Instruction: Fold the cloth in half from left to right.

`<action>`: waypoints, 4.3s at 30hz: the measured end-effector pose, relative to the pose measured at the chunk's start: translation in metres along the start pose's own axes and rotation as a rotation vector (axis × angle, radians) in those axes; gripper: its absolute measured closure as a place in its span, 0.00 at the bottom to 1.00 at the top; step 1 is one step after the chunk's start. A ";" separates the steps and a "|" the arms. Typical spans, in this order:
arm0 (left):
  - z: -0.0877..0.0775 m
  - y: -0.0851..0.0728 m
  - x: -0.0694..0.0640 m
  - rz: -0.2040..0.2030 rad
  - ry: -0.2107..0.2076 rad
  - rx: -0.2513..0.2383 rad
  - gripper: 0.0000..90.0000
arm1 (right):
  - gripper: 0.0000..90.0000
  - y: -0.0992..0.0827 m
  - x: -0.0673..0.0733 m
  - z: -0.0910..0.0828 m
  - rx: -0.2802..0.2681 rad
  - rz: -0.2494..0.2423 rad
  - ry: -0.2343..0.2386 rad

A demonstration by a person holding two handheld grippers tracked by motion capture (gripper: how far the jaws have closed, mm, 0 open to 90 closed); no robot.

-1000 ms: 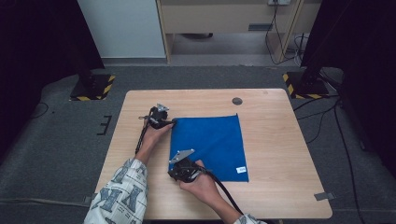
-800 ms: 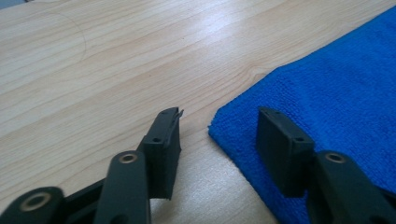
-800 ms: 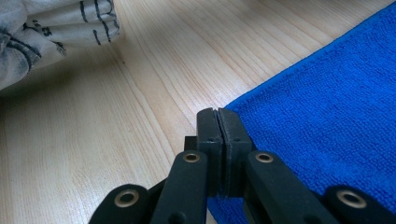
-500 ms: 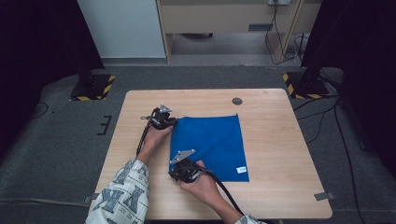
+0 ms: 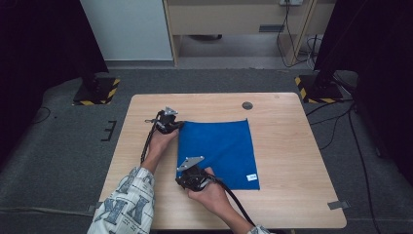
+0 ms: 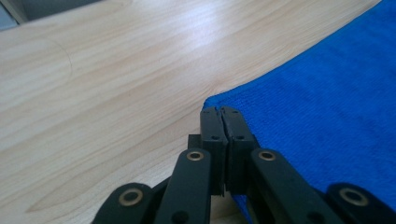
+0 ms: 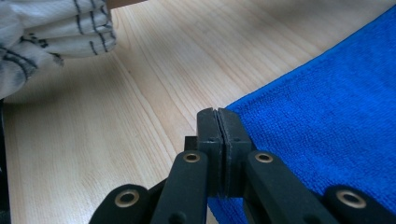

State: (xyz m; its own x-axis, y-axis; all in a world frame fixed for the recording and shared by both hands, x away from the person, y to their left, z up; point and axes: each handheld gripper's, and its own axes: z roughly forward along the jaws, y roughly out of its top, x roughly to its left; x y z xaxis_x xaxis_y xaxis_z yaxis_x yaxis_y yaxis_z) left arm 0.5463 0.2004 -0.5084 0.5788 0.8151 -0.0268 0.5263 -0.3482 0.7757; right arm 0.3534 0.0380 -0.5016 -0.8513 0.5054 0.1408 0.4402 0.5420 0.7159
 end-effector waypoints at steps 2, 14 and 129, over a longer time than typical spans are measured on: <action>-0.004 0.003 -0.003 0.011 -0.001 -0.003 0.99 | 0.99 0.001 0.002 -0.003 -0.009 -0.003 -0.007; -0.023 0.010 0.001 -0.019 0.011 -0.019 0.99 | 0.99 0.010 0.016 -0.014 -0.053 -0.015 -0.011; 0.035 0.052 -0.092 0.034 -0.093 0.021 0.99 | 0.99 -0.067 -0.020 -0.093 -0.111 0.143 -0.098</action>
State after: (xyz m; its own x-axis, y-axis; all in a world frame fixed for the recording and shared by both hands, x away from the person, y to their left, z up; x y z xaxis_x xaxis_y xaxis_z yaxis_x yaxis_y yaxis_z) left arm 0.5421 0.0912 -0.4871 0.6516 0.7562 -0.0598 0.5173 -0.3854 0.7641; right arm 0.3142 -0.0702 -0.4887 -0.7479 0.6380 0.1834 0.5161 0.3851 0.7651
